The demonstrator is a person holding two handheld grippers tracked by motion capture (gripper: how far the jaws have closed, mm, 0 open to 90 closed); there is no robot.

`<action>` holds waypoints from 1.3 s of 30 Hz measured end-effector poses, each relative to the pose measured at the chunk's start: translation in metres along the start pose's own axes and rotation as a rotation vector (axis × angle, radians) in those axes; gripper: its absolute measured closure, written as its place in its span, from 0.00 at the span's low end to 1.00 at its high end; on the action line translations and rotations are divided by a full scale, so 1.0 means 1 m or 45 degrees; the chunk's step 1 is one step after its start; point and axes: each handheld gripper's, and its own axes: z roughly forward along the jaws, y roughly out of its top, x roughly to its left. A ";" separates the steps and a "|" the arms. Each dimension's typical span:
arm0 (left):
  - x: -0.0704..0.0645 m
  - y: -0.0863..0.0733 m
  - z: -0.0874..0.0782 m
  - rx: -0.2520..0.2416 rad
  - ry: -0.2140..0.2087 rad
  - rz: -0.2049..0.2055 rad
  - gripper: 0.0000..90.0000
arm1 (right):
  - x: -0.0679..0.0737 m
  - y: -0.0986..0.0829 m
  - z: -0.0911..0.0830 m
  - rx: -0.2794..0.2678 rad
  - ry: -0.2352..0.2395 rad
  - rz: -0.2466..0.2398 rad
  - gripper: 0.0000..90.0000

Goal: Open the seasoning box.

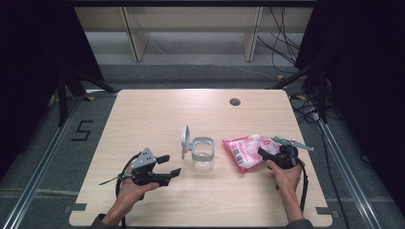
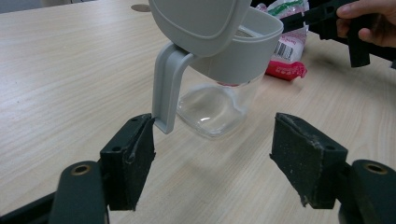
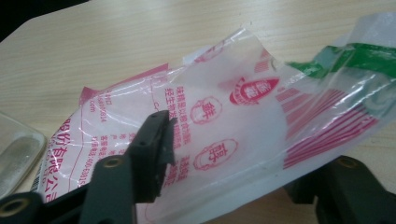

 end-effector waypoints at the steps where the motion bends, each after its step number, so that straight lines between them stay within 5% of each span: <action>1: -0.001 0.000 0.000 -0.007 0.002 -0.030 0.33 | 0.004 0.000 0.000 0.009 -0.013 0.047 0.52; 5: -0.001 -0.001 0.000 -0.006 0.002 -0.029 0.33 | 0.002 0.000 0.003 -0.003 0.006 -0.008 0.59; 6: -0.001 0.000 0.000 -0.007 -0.003 -0.024 0.33 | 0.006 0.000 0.002 0.027 -0.008 0.039 0.62; 10: -0.001 0.000 0.001 -0.006 -0.004 -0.018 0.33 | 0.006 0.001 0.003 0.013 -0.001 0.030 0.74; 11: 0.000 0.000 0.000 -0.002 -0.005 -0.002 0.33 | 0.002 0.001 0.004 0.000 0.006 -0.030 0.75; 12: -0.002 -0.001 0.001 -0.005 0.000 -0.034 0.33 | 0.002 0.001 0.005 -0.008 0.010 -0.035 0.77; 15: -0.001 0.000 0.001 -0.003 -0.005 -0.011 0.33 | 0.002 0.003 0.005 0.013 -0.011 -0.062 0.83; 18: -0.002 -0.001 0.001 -0.007 -0.005 -0.028 0.33 | 0.000 0.004 0.006 -0.001 0.030 -0.064 0.87; 20: -0.002 0.000 0.001 -0.006 -0.006 -0.024 0.33 | -0.001 0.004 0.007 -0.018 0.030 -0.094 0.98; 22: 0.000 0.000 0.001 0.000 -0.011 0.011 0.33 | -0.001 0.005 0.007 -0.002 0.033 -0.104 0.99; 26: -0.002 -0.001 0.002 -0.004 -0.008 -0.027 0.33 | 0.000 0.007 0.009 0.006 0.022 -0.147 1.00; 28: -0.002 -0.001 0.002 -0.002 -0.011 -0.026 0.33 | 0.004 0.008 0.009 0.008 0.018 -0.107 1.00; 30: -0.002 -0.001 0.001 -0.006 -0.008 -0.030 0.33 | 0.001 0.010 0.010 -0.004 0.016 -0.178 1.00; 32: -0.001 0.000 0.001 -0.005 -0.010 -0.027 0.33 | 0.001 0.011 0.009 -0.017 0.028 -0.183 1.00; 33: 0.000 0.000 0.001 -0.006 -0.012 0.003 0.33 | 0.005 0.011 0.007 -0.008 0.023 -0.120 1.00; 35: -0.001 0.000 0.001 -0.009 -0.008 -0.034 0.33 | 0.002 0.012 0.009 -0.043 0.026 -0.197 1.00; 38: -0.001 0.000 0.001 -0.013 -0.004 -0.040 0.33 | 0.008 0.015 0.004 -0.050 0.049 -0.160 1.00; 39: -0.001 0.000 0.001 -0.014 -0.004 -0.040 0.33 | 0.006 0.016 0.005 -0.073 0.059 -0.211 1.00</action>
